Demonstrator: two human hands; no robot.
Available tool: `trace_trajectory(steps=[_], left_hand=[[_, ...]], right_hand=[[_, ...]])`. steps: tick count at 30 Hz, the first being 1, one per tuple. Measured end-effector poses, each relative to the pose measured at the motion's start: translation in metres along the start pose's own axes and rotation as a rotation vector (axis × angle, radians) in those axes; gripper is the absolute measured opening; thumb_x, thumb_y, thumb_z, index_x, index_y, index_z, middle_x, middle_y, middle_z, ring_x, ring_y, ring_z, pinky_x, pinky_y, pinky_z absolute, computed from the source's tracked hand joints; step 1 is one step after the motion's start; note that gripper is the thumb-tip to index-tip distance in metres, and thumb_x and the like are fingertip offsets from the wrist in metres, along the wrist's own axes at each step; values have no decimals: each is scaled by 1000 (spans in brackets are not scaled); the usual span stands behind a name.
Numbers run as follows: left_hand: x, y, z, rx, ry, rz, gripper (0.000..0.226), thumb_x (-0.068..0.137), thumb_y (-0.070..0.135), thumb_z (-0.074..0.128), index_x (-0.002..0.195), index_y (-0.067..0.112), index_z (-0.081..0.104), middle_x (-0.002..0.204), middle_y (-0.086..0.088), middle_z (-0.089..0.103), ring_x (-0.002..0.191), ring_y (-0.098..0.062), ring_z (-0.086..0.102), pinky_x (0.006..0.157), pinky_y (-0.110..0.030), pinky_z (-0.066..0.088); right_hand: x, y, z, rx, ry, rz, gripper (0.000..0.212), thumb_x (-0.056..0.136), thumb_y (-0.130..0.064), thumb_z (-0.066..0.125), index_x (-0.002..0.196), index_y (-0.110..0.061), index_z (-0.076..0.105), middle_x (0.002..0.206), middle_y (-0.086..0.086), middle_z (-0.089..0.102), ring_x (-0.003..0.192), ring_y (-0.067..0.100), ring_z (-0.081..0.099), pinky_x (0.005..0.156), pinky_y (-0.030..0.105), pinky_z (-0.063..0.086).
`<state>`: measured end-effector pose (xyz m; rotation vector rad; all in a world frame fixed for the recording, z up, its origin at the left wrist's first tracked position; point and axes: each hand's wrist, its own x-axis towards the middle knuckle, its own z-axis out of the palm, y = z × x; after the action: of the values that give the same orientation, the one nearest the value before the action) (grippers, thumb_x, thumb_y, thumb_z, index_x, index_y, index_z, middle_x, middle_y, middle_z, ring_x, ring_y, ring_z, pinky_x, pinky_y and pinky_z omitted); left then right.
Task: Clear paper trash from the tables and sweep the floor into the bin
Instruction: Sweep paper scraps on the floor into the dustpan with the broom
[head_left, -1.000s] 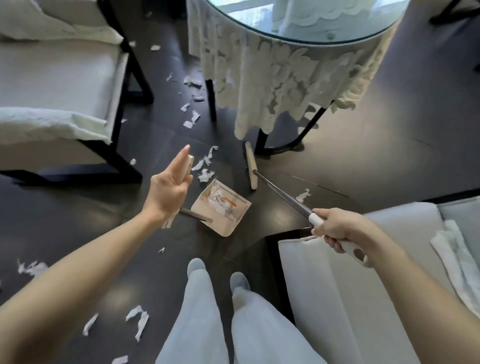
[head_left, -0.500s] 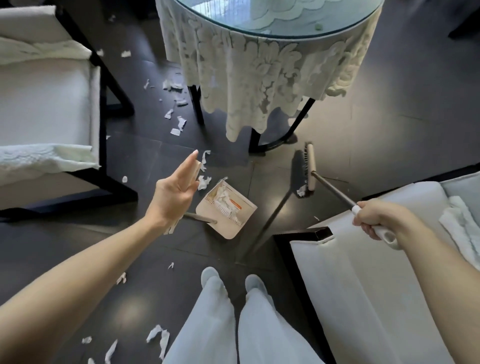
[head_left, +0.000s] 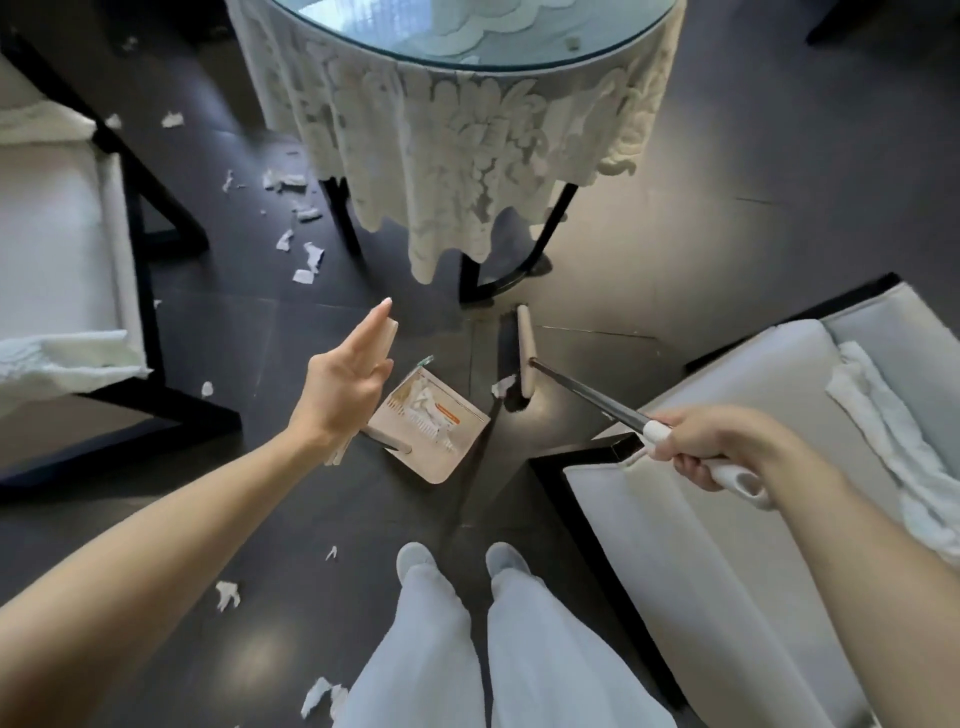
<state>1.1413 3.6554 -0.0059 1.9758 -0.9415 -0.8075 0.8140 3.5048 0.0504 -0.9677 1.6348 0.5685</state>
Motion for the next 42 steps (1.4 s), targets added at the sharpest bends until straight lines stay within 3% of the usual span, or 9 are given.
trace_trajectory(steps=[7, 12, 16, 21, 23, 27, 30, 35, 42], left_hand=[[41, 32, 17, 8, -66, 114, 66, 90, 8, 60, 137, 49, 41, 130, 14, 58, 112, -16, 56, 99, -37, 47], [72, 50, 30, 7, -106, 158, 67, 90, 6, 60, 139, 46, 40, 131, 8, 58, 112, -18, 57, 99, -41, 47], [99, 48, 32, 36, -134, 176, 69, 90, 8, 60, 138, 52, 39, 131, 10, 59, 112, -18, 58, 95, -34, 50], [104, 28, 4, 30, -91, 218, 74, 88, 5, 64, 133, 58, 37, 120, 18, 61, 112, 1, 45, 86, -13, 47], [103, 18, -13, 40, -78, 223, 75, 87, 4, 65, 133, 58, 39, 113, 23, 62, 67, 8, 49, 72, -1, 43], [97, 1, -47, 35, -53, 178, 70, 87, 4, 63, 133, 53, 45, 93, 40, 57, 53, 6, 46, 56, 0, 38], [92, -8, -70, 38, -57, 154, 72, 87, 5, 62, 127, 62, 45, 89, 40, 60, 44, 1, 42, 47, -6, 39], [82, -29, -106, 53, -57, 168, 70, 86, 5, 64, 130, 56, 44, 103, 33, 57, 65, 18, 54, 62, 1, 38], [51, -55, -139, 31, 28, 105, 67, 87, 5, 62, 134, 50, 45, 113, 22, 58, 83, 21, 52, 80, 1, 37]], right_hand=[[-6, 12, -16, 107, 174, 29, 21, 96, 2, 44, 114, -5, 53, 59, 4, 41, 43, 8, 34, 32, 11, 30], [16, 0, -39, 68, 224, 135, 23, 97, 0, 45, 118, -7, 46, 61, 5, 41, 30, 10, 34, 33, 11, 32], [35, -15, -39, -37, 195, 218, 5, 98, 2, 40, 97, 3, 45, 62, 7, 41, 26, 12, 33, 35, 12, 32], [47, -35, 11, -26, 108, 217, 19, 95, 6, 42, 77, 4, 47, 65, 7, 40, 32, 12, 39, 35, 17, 34], [44, -49, 31, 12, 99, 247, 18, 97, -1, 46, 80, 3, 50, 57, 5, 42, 26, 9, 36, 31, 14, 31], [27, -77, 62, 78, 73, 185, 4, 95, -4, 52, 96, -2, 55, 58, 4, 47, 42, 8, 38, 44, 20, 35], [11, -86, 87, 137, 55, 111, 20, 92, -1, 54, 107, -14, 52, 70, 6, 51, 46, 8, 40, 51, 19, 38], [-14, -94, 116, -20, 24, 40, 63, 93, -1, 55, 145, -31, 36, 87, 10, 55, 53, 6, 42, 42, 17, 40], [-43, -98, 134, -476, 135, -99, 59, 95, -4, 53, 148, -19, 31, 79, 14, 58, 63, 19, 50, 56, 25, 44]])
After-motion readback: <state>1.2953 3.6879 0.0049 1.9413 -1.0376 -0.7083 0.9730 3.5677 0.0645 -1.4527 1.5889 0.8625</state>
